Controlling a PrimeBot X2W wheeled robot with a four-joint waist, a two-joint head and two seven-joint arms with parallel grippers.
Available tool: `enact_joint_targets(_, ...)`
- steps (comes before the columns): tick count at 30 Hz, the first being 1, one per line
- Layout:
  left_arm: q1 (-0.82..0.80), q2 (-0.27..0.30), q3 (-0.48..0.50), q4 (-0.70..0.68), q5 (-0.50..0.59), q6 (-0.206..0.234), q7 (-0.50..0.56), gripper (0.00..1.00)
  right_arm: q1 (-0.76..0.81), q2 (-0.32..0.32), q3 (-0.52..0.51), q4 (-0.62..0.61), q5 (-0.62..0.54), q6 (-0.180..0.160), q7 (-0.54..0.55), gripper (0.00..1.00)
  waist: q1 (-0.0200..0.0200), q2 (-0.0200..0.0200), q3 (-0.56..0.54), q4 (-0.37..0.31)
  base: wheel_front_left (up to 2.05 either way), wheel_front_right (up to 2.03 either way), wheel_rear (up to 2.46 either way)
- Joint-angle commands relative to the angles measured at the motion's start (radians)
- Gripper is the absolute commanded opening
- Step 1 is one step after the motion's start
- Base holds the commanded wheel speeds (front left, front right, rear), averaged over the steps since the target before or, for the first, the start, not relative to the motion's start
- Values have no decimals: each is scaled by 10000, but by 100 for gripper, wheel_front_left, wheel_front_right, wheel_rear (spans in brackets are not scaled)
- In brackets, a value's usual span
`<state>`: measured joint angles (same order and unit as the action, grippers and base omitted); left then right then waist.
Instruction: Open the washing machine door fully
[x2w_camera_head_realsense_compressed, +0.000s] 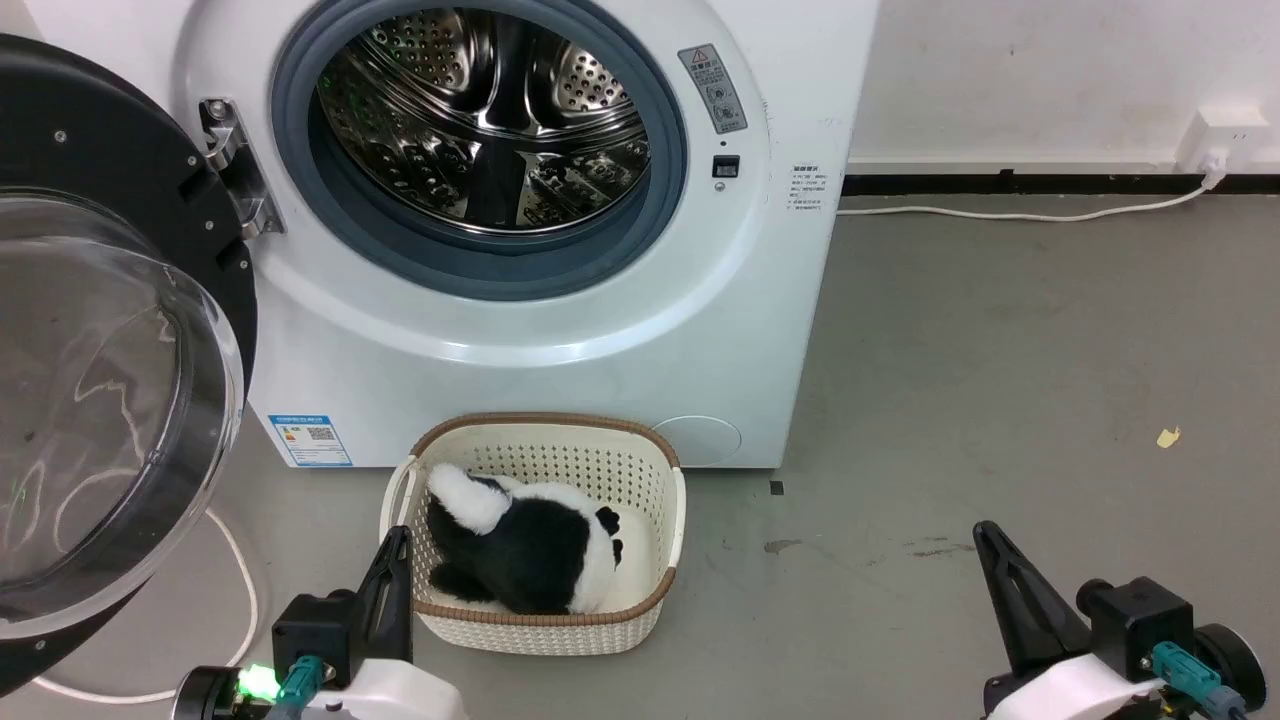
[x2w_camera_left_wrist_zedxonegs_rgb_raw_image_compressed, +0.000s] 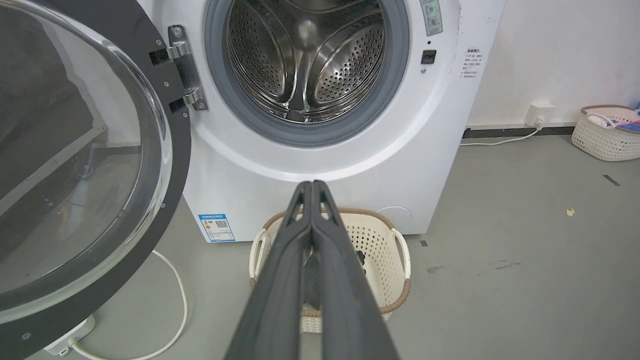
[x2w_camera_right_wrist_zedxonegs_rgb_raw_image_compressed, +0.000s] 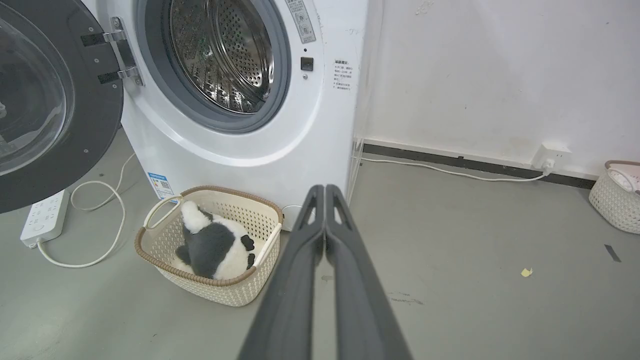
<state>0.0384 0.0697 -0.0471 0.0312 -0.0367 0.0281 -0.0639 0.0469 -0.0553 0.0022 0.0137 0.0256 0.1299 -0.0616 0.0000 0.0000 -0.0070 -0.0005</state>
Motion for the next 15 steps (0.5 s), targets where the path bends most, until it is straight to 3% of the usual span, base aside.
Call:
enact_joint_targets(1,-156,-69,63,-65,52,-49,42,0,-203,39,-17,-66,-47,6,36,0,0,0,2,0,0,0,0)
enact_joint_targets(15,-265,-129,258,-183,203,-160,328,0,-330,45,-19,-100,-147,7,314,0,0,0,35,3,0,0,0)
